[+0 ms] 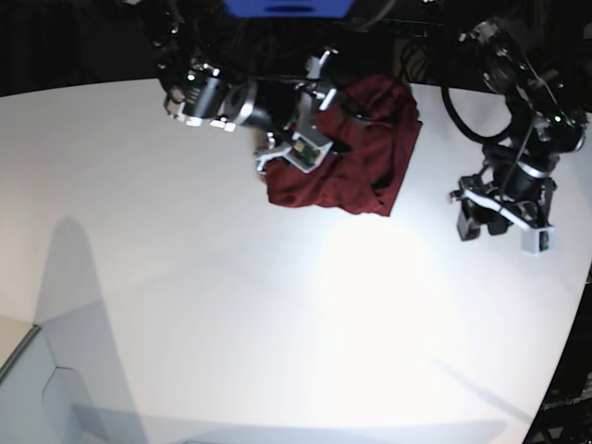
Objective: Layout the t-shirt on the table in an organized manner, then fold the t-shirt properly
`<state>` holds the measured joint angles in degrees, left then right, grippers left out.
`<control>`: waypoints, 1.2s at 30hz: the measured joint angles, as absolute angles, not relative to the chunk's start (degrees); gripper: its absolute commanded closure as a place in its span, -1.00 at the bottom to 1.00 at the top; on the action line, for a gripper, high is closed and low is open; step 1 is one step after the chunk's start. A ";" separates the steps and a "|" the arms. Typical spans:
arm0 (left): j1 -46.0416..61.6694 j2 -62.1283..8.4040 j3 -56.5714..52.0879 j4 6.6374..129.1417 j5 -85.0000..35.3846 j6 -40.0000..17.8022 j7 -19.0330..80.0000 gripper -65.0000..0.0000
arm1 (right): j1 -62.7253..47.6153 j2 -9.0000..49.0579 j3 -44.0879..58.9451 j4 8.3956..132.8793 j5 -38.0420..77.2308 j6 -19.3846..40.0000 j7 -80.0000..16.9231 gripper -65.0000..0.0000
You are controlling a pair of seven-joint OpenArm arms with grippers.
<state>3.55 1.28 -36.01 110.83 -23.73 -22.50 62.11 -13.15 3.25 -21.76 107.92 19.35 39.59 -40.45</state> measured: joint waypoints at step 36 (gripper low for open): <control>3.62 3.46 -16.95 93.03 -18.63 -22.55 56.73 0.49 | -14.31 5.39 -13.65 107.98 18.87 39.59 -40.66 0.00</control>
